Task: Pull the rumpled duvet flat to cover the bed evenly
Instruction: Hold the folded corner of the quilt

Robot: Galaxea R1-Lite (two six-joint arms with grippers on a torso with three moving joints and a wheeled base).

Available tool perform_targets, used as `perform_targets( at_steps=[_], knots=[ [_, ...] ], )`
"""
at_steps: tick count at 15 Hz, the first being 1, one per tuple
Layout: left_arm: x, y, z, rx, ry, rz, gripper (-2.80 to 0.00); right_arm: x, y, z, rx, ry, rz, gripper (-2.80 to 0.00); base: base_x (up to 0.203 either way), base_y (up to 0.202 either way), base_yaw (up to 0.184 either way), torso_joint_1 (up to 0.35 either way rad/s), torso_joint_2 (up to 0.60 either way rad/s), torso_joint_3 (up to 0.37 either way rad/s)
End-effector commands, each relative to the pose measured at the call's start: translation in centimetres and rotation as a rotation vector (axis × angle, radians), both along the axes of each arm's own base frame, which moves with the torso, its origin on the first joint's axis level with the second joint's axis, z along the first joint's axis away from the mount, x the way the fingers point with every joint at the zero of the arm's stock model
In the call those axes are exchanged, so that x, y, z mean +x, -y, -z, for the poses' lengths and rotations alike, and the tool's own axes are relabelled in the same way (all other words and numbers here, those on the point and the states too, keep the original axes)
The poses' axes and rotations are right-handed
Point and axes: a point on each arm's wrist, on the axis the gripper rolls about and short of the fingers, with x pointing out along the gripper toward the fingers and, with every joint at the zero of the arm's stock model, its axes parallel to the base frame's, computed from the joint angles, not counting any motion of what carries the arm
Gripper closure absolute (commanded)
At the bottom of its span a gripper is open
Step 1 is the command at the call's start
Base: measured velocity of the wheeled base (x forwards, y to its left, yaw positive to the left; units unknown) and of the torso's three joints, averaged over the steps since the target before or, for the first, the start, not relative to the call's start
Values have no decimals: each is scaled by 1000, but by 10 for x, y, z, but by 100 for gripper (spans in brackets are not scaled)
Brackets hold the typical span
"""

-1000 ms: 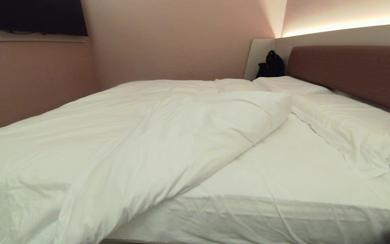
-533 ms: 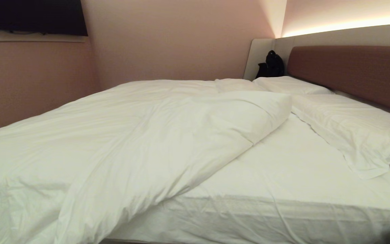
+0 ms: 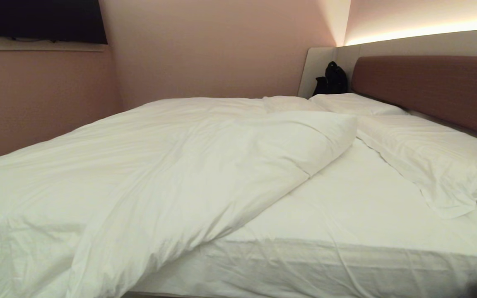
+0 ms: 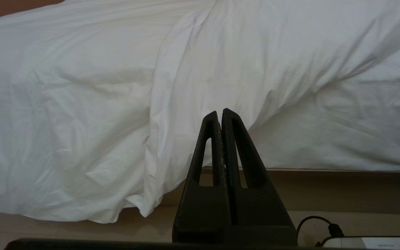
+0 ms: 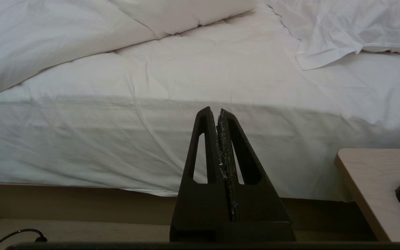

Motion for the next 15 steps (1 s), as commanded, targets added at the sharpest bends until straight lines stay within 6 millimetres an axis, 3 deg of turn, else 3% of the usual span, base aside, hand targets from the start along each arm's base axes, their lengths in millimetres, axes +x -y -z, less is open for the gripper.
perform_targets(
  at_steps=[1,7,10,13,15],
  knots=[
    [0,0,0,-7,1,-3,0,0,0,0,0,0,0,0,0,0,0,0,0,0],
    [0,0,0,0,-3,-5,0,0,0,0,0,1,-1,0,0,0,0,0,0,0],
    [-4,0,-19,18,77,12,0,0,0,0,0,2,0,0,0,0,0,0,0,0],
    [-13,1,-76,-31,160,46,0,0,0,0,1,0,0,0,0,0,0,0,0,0],
    [5,1,-118,-106,95,82,0,0,0,0,0,0,0,0,0,0,0,0,0,0]
  ],
)
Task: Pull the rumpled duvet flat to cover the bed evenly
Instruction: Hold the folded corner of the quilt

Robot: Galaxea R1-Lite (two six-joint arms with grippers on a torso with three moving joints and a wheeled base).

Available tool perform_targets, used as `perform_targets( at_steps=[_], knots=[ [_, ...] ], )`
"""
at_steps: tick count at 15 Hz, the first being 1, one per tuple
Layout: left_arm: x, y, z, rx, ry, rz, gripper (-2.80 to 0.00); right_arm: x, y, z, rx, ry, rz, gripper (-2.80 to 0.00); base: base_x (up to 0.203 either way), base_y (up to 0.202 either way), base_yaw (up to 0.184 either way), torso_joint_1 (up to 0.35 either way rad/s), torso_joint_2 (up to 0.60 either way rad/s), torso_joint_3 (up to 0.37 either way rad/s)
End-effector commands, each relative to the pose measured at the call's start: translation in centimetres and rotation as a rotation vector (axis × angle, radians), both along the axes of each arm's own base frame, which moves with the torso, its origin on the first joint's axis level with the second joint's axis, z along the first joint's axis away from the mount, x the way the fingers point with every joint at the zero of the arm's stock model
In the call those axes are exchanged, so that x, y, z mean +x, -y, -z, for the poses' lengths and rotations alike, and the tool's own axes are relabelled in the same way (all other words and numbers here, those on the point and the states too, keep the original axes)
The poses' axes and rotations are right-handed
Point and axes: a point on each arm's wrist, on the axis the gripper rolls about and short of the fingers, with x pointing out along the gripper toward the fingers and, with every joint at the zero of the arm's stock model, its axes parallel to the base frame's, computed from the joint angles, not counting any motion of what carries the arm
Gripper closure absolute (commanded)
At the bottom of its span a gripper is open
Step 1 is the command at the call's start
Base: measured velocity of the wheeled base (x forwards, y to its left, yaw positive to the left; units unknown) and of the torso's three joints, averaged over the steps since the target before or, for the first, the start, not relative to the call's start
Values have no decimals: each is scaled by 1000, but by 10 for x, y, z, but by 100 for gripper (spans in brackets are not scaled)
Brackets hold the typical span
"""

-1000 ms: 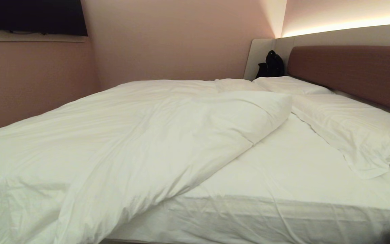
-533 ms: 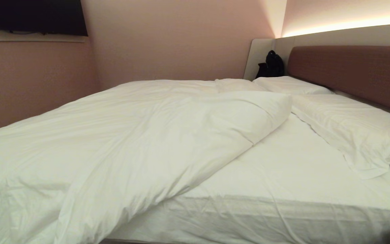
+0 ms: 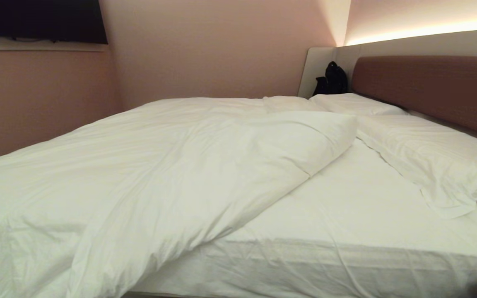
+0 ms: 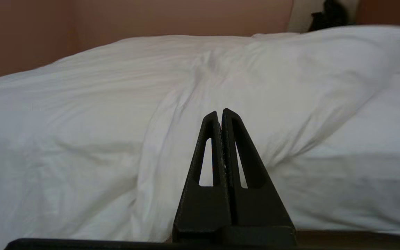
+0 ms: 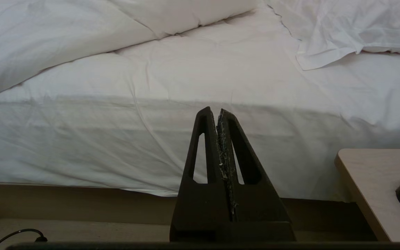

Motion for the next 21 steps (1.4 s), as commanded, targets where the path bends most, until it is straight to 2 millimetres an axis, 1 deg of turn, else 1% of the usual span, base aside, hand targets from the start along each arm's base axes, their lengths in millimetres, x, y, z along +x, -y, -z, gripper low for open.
perform_targets(
  at_steps=[1,2,4,5,6,7,9,11,13,14,15,16,18,19,21],
  knots=[
    [38,1,-40,-45,-150,47,0,0,0,0,0,0,0,0,0,0,0,0,0,0],
    [59,3,-52,-71,-215,85,0,0,0,0,0,0,0,0,0,0,0,0,0,0],
    [103,5,-70,-122,-320,164,0,0,0,0,0,0,0,0,0,0,0,0,0,0],
    [129,7,-74,-144,-372,198,0,0,0,0,0,0,0,0,0,0,0,0,0,0],
    [148,8,-79,-162,-396,228,0,0,0,0,0,0,0,0,0,0,0,0,0,0],
    [174,10,-80,-174,-434,253,0,0,0,0,0,0,0,0,0,0,0,0,0,0],
    [242,14,-66,-203,-559,294,0,0,0,0,0,1,0,0,0,0,0,0,0,0],
    [304,21,-51,-241,-638,328,0,0,0,0,0,0,-1,0,0,0,0,0,0,0],
    [356,29,-39,-297,-677,348,0,0,0,0,1,1,0,0,0,0,0,0,0,0],
    [378,33,-32,-327,-691,350,0,0,0,0,0,0,0,0,0,0,0,0,0,0],
    [393,36,-27,-352,-703,347,0,0,0,0,0,0,0,0,0,0,0,0,0,0],
    [403,40,-20,-367,-724,338,0,0,0,0,0,0,0,0,0,0,0,0,0,0],
    [412,47,0,-372,-784,311,0,0,0,0,0,0,0,0,0,0,0,0,0,0],
    [413,49,1,-372,-786,307,0,0,0,0,0,0,0,0,0,0,0,0,0,0],
    [420,63,11,-357,-810,303,0,0,0,0,0,0,0,0,0,0,0,0,0,0]
  ],
)
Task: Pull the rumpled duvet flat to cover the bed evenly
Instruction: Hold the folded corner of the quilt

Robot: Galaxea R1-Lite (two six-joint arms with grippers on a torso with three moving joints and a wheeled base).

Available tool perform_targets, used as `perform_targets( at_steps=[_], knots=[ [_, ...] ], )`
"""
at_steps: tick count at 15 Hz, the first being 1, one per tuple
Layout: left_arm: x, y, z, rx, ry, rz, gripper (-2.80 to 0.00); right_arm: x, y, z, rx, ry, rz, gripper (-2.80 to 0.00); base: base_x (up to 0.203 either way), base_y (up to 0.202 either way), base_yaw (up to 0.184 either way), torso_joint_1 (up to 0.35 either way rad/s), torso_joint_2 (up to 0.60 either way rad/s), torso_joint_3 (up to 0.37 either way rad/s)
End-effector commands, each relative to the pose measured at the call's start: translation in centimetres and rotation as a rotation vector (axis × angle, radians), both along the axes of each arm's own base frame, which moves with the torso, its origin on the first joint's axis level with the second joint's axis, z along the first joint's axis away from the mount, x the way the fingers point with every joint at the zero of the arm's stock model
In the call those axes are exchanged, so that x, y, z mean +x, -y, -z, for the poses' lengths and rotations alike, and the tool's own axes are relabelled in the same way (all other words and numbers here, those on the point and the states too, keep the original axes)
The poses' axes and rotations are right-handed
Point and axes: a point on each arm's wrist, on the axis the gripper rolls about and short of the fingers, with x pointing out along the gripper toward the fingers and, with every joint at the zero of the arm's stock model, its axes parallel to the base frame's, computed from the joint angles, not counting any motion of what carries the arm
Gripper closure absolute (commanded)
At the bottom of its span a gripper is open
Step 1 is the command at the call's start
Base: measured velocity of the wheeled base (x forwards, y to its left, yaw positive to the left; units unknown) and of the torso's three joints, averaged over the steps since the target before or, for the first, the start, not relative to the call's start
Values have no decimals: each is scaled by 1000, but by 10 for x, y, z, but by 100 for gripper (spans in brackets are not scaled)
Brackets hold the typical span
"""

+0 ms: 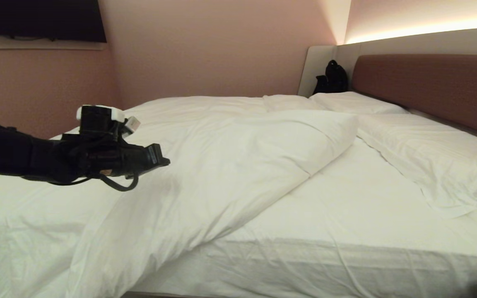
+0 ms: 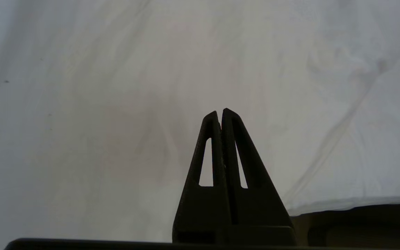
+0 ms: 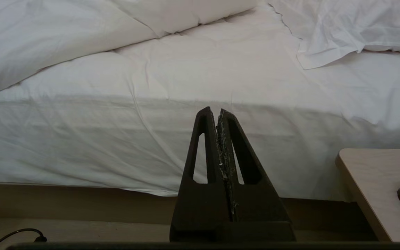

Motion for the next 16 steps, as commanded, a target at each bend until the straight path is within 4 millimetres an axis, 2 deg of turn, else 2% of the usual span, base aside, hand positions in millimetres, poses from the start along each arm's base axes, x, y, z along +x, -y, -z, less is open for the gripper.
perform_targets(
  at_steps=[1,3,4,5,8,11,14,16],
  knots=[
    [10,14,16,5,-34,20,0,0,0,0,0,0,-1,0,0,0,0,0,0,0],
    [10,25,9,-5,-14,42,0,0,0,0,1,0,-2,0,0,0,0,0,0,0],
    [10,27,7,-6,-10,45,-57,0,0,0,1,0,0,0,0,0,0,0,0,0],
    [8,36,0,-12,15,68,-280,0,0,0,0,0,0,0,0,0,0,0,0,0],
    [10,49,2,40,44,71,-280,0,0,0,1,0,0,0,0,0,0,0,0,0],
    [14,52,7,88,64,75,-280,0,0,0,0,0,-2,0,0,0,0,0,0,0],
    [17,72,18,164,77,90,-280,0,0,0,1,0,0,0,0,0,0,0,0,0],
    [29,85,34,217,66,60,-280,0,0,0,0,0,0,0,0,0,0,0,0,0]
  ],
)
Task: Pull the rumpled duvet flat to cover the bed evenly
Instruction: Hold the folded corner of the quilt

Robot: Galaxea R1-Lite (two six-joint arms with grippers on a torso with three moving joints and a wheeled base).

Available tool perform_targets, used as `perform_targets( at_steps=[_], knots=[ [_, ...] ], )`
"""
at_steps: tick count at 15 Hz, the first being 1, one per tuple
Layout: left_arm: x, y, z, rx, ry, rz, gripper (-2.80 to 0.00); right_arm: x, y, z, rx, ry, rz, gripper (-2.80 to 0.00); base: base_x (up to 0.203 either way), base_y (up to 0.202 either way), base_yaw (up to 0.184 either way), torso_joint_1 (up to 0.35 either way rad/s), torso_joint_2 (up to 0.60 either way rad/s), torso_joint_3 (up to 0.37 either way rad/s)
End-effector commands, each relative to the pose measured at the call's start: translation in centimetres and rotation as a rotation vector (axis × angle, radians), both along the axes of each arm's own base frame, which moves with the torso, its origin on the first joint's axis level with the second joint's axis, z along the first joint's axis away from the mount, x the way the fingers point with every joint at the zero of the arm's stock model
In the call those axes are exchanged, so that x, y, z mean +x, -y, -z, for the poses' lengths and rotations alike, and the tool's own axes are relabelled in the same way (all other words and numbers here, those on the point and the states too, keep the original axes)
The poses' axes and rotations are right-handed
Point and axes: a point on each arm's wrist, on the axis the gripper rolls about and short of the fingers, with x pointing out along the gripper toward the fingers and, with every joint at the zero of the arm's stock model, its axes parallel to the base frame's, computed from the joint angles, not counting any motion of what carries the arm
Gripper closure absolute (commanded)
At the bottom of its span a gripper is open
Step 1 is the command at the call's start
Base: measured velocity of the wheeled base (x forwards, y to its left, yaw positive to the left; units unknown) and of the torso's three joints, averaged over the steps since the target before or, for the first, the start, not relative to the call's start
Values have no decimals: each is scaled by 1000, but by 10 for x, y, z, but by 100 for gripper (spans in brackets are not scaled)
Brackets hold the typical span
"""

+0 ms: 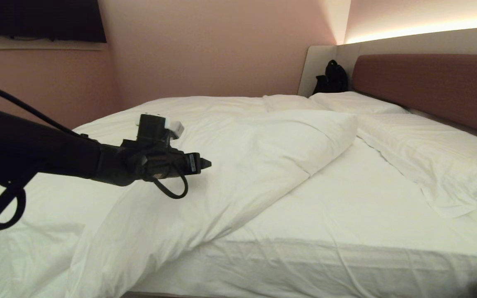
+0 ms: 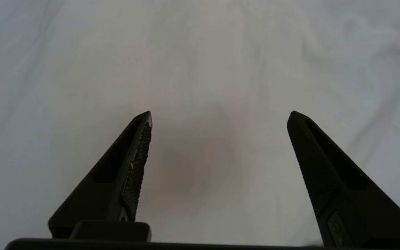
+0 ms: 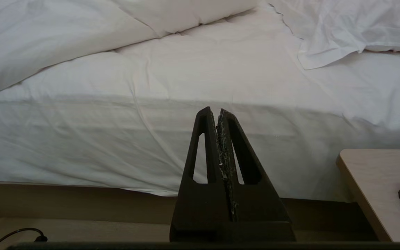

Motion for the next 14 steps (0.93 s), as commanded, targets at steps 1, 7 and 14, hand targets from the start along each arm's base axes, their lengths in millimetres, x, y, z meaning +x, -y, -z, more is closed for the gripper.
perform_targets(
  at_steps=[1,7,14],
  knots=[
    [10,13,19,25,-22,-3,-280,0,0,0,1,0,0,0,0,0,0,0,0,0],
    [24,22,47,133,-35,-50,-280,0,0,0,1,0,0,0,0,0,0,0,0,0],
    [40,30,101,192,-124,-62,-280,0,0,0,1,1,0,0,0,0,0,0,0,0]
  ],
)
